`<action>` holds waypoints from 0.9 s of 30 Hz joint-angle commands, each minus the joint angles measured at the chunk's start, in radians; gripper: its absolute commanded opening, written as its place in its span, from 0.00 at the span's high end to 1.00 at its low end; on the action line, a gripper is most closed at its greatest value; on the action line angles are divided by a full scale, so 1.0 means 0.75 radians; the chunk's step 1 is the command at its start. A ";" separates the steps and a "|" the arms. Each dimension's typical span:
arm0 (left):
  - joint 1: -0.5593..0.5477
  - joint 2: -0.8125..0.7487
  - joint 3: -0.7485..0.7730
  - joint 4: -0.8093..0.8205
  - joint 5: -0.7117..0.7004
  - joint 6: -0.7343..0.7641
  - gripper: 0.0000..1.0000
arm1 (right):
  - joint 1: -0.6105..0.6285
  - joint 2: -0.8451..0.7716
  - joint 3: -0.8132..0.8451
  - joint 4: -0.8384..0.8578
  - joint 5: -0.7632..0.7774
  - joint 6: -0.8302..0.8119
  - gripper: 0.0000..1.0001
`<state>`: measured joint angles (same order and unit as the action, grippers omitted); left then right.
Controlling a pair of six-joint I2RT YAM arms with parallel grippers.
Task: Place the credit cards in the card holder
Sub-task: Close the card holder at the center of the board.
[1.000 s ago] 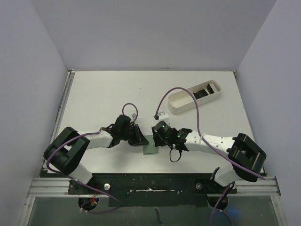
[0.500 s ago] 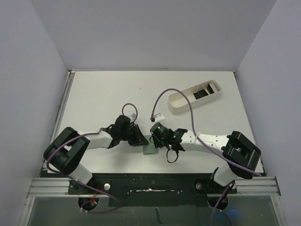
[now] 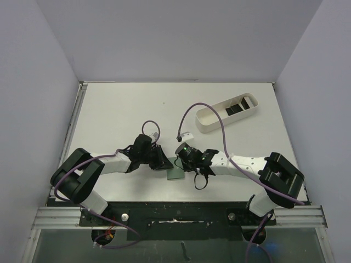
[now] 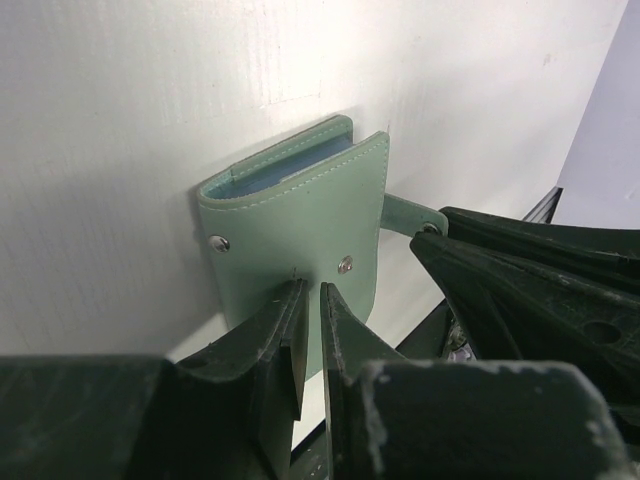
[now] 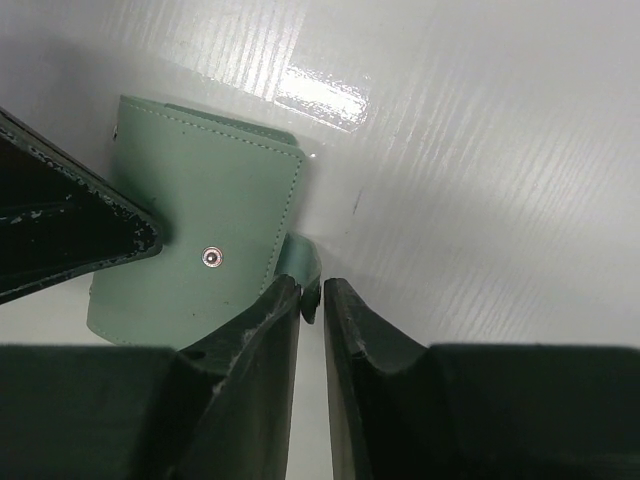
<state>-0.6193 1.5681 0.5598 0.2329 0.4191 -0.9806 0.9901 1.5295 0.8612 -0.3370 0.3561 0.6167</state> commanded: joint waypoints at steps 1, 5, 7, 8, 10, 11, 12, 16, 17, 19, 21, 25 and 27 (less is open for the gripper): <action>-0.006 -0.027 -0.010 0.015 -0.015 0.012 0.90 | 0.013 -0.067 0.038 0.022 0.061 0.020 0.84; -0.007 -0.027 -0.014 0.015 -0.017 0.011 0.90 | 0.013 -0.079 0.036 0.029 0.061 0.026 0.85; -0.006 -0.027 -0.016 0.015 -0.017 0.011 0.90 | 0.012 -0.089 0.036 0.034 0.061 0.032 0.86; -0.006 -0.027 -0.018 0.016 -0.018 0.011 0.90 | 0.013 -0.094 0.036 0.034 0.059 0.034 0.86; -0.005 -0.026 -0.022 0.023 -0.019 0.008 0.90 | 0.012 -0.101 0.038 0.030 0.057 0.042 0.84; -0.006 -0.024 -0.024 0.027 -0.019 0.007 0.90 | 0.013 -0.101 0.038 0.028 0.057 0.046 0.84; -0.007 -0.020 -0.024 0.028 -0.019 0.007 0.90 | 0.013 -0.104 0.037 0.029 0.055 0.049 0.85; -0.006 -0.015 -0.030 0.033 -0.020 0.003 0.90 | 0.012 -0.122 0.013 0.064 0.030 0.051 1.00; -0.007 -0.015 -0.032 0.036 -0.022 0.002 0.90 | 0.013 -0.131 0.004 0.081 0.017 0.053 1.00; -0.007 -0.013 -0.036 0.041 -0.021 -0.002 0.90 | 0.007 -0.142 -0.017 0.123 -0.013 0.057 1.00; -0.009 -0.013 -0.038 0.043 -0.021 -0.004 0.90 | 0.006 -0.139 -0.022 0.136 -0.027 0.064 1.00; -0.009 -0.018 -0.041 0.047 -0.021 -0.007 0.90 | 0.004 -0.140 -0.036 0.170 -0.051 0.066 1.00; -0.009 -0.017 -0.044 0.054 -0.019 -0.012 0.90 | -0.018 -0.153 -0.071 0.243 -0.125 0.077 1.00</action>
<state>-0.6193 1.5681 0.5446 0.2592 0.4160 -0.9905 0.9897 1.4616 0.8391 -0.2726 0.3214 0.6548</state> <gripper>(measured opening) 0.104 0.021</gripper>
